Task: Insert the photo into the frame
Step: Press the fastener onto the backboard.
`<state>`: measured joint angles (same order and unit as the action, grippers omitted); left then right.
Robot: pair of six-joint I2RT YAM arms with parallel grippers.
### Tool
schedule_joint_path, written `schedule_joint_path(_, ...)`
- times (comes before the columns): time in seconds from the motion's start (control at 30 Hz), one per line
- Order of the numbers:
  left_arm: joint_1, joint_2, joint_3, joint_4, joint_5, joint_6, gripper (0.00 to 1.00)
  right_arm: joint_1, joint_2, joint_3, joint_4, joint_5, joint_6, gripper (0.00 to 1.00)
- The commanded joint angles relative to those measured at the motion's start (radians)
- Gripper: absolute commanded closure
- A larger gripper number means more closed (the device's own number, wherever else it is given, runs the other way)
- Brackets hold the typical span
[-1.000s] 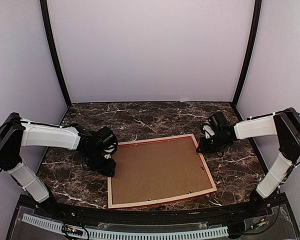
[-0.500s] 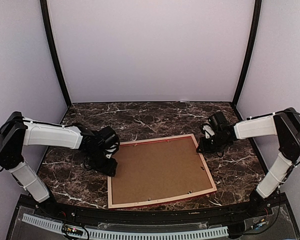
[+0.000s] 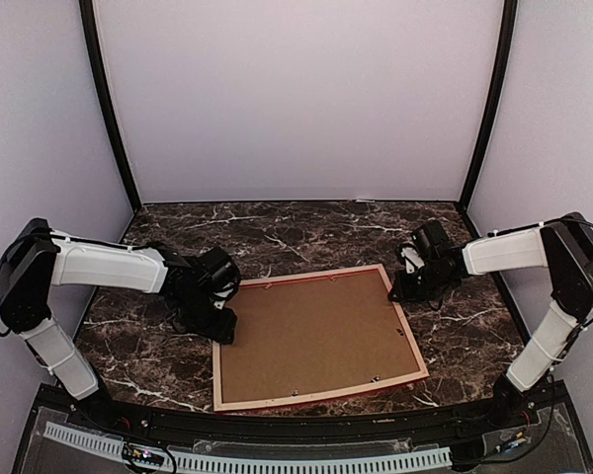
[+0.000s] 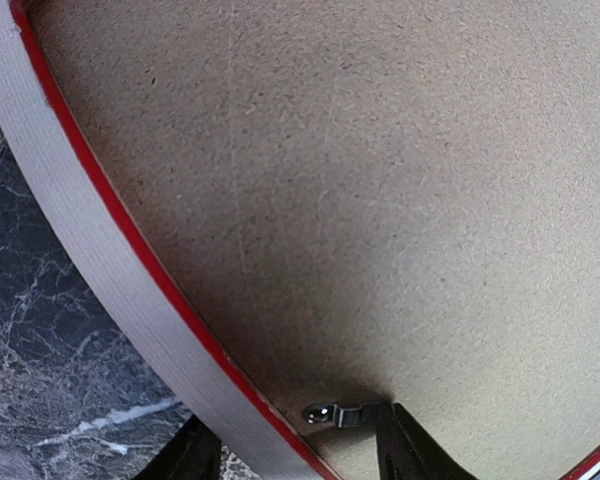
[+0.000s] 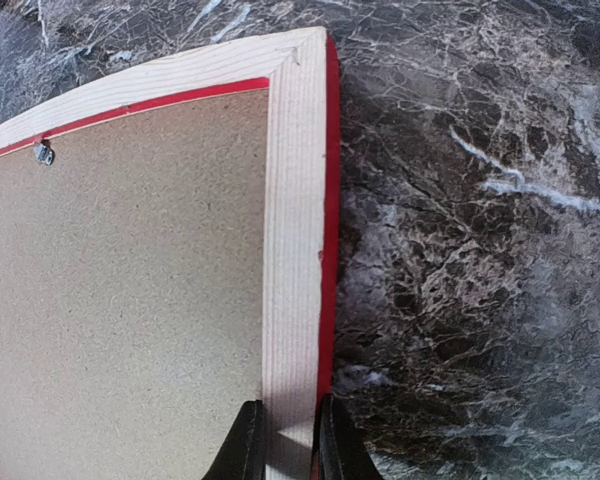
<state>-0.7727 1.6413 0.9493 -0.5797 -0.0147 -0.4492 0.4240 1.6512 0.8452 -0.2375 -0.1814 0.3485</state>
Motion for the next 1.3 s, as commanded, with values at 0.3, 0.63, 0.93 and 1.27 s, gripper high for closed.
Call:
schedule_joint_path(0.3, 0.001, -0.092, -0.059, 0.074, -0.004, -0.031, 0.3, 0.002, 0.053, -0.044, -0.04, -0.013, 0.004, 1.0)
schedule_joint_path(0.63, 0.002, -0.123, -0.09, 0.016, -0.06, -0.011, 0.28, 0.002, 0.049, -0.044, -0.041, -0.014, 0.006, 1.0)
schedule_joint_path(0.93, 0.002, -0.076, -0.077, 0.009, -0.07, 0.007, 0.29, 0.002, 0.043, -0.047, -0.046, -0.009, 0.006, 1.0)
schedule_joint_path(1.27, 0.003, -0.036, -0.08, 0.026, -0.064, 0.02, 0.3, 0.002, 0.048, -0.043, -0.043, -0.013, 0.004, 1.0)
